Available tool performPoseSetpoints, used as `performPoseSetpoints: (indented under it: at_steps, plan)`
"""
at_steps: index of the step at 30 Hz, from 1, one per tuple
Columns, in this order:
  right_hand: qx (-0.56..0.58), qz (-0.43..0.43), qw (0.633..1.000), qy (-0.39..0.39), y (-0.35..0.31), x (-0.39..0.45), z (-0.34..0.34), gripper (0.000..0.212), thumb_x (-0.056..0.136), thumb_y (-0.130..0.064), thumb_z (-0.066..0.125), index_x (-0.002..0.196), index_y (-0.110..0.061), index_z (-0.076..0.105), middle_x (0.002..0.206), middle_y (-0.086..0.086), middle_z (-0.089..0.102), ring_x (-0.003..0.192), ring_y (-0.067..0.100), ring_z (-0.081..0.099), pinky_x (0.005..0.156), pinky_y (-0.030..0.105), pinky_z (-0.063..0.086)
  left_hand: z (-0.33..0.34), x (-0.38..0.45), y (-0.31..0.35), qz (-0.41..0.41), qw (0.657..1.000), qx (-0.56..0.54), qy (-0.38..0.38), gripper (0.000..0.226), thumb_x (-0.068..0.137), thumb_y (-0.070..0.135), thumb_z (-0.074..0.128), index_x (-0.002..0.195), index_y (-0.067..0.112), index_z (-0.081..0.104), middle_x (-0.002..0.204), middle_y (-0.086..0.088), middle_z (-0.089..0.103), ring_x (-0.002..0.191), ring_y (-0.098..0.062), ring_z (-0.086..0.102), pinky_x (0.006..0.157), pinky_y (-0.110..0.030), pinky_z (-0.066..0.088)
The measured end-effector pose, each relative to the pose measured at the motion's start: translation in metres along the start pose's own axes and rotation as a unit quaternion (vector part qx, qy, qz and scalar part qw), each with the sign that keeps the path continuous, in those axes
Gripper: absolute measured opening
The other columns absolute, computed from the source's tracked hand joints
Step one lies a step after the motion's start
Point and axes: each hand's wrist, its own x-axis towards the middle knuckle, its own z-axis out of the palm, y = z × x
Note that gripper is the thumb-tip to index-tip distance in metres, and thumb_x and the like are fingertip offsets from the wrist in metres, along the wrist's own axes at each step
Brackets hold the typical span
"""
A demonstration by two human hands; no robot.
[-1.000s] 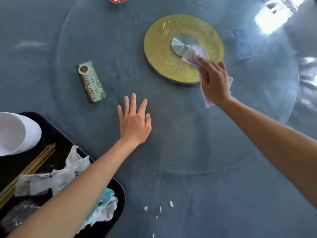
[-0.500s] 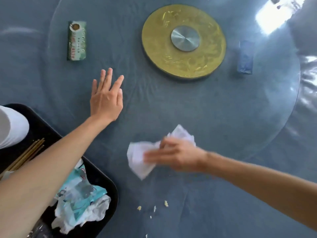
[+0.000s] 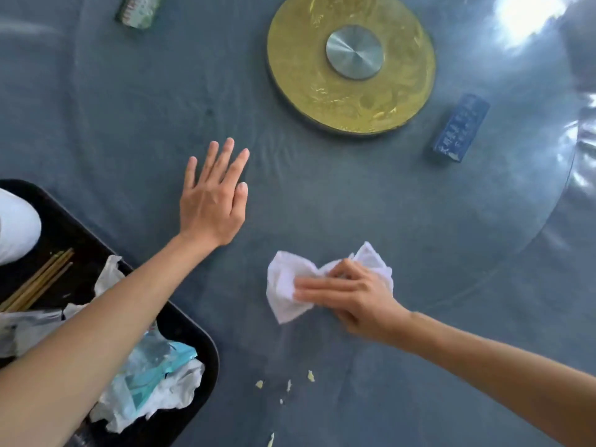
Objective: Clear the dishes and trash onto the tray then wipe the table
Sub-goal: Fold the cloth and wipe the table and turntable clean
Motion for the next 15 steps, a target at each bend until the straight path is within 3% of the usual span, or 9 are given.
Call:
performPoseSetpoints:
  at_steps: [3,5,6,7,8,10,12,15]
  plan:
    - [0.038,-0.113,0.989,-0.090,-0.025,-0.018,-0.001,0.067,0.078,0.012,0.065,0.131,-0.028,0.073,0.136,-0.015,0.069,0.090,0.020,0.051,0.090,0.023,0.045,-0.013,0.013,-0.020,0.000,1.000,0.003,-0.011,0.055,0.104,0.027,0.035,0.159,0.023,0.032,0.169,-0.004,0.020,0.158,-0.026,0.010,0.126,-0.052,0.006]
    - [-0.026,-0.041,0.999,0.005,-0.006,0.022,-0.030,0.048,0.091,-0.005,0.063,0.107,-0.048,0.075,0.098,-0.024,0.073,0.071,0.011,0.045,0.076,0.004,0.033,-0.019,0.018,-0.018,-0.053,0.998,-0.029,-0.004,0.053,0.105,0.019,0.040,0.157,0.017,0.036,0.169,-0.009,0.019,0.157,-0.030,0.010,0.125,-0.053,0.009]
    - [-0.077,0.021,0.992,0.096,0.012,0.051,-0.052,0.040,0.095,-0.014,0.066,0.098,-0.053,0.072,0.077,-0.028,0.062,0.063,0.007,0.039,0.068,0.005,0.030,-0.021,0.016,-0.006,-0.081,0.995,-0.059,0.003,0.053,0.103,0.016,0.041,0.156,0.012,0.038,0.169,-0.013,0.019,0.157,-0.033,0.012,0.125,-0.054,0.012]
    - [-0.074,0.063,0.981,0.168,0.038,0.078,-0.074,0.035,0.098,-0.012,0.067,0.104,-0.046,0.075,0.076,-0.031,0.058,0.061,0.007,0.040,0.066,0.013,0.035,-0.020,0.011,0.011,-0.092,0.992,-0.088,0.007,0.053,0.102,0.015,0.042,0.154,0.008,0.040,0.168,-0.016,0.021,0.156,-0.035,0.014,0.124,-0.054,0.015]
    - [-0.067,0.086,0.972,0.210,0.067,0.102,-0.095,0.031,0.099,-0.006,0.065,0.113,-0.030,0.079,0.088,-0.028,0.065,0.065,0.013,0.050,0.071,0.026,0.044,-0.017,0.003,0.032,-0.086,0.990,-0.112,0.004,0.053,0.101,0.016,0.042,0.153,0.008,0.041,0.167,-0.017,0.022,0.156,-0.035,0.015,0.123,-0.054,0.016]
    - [-0.093,0.192,0.944,0.254,0.117,0.141,-0.128,0.030,0.103,-0.009,0.059,0.128,-0.017,0.075,0.113,0.000,0.077,0.091,0.033,0.066,0.089,0.044,0.053,-0.004,-0.019,0.072,-0.060,0.989,-0.135,-0.027,0.055,0.102,0.022,0.041,0.156,0.015,0.037,0.169,-0.012,0.018,0.157,-0.030,0.011,0.124,-0.054,0.011]
    - [-0.097,0.287,0.924,0.234,0.140,0.156,-0.127,0.035,0.106,-0.016,0.052,0.136,-0.022,0.070,0.124,0.008,0.075,0.113,0.036,0.064,0.097,0.039,0.050,0.012,-0.037,0.089,-0.049,0.994,-0.089,-0.034,0.056,0.105,0.028,0.037,0.160,0.024,0.028,0.171,-0.004,0.012,0.158,-0.023,0.004,0.126,-0.051,0.003]
    - [-0.119,0.276,0.936,0.184,0.107,0.139,-0.081,0.038,0.104,-0.014,0.053,0.134,-0.028,0.070,0.118,0.001,0.077,0.105,0.034,0.059,0.085,0.040,0.047,0.019,-0.034,0.069,-0.020,0.999,-0.027,-0.008,0.057,0.103,0.029,0.033,0.159,0.028,0.031,0.170,-0.001,0.018,0.158,-0.022,0.009,0.126,-0.051,0.007]
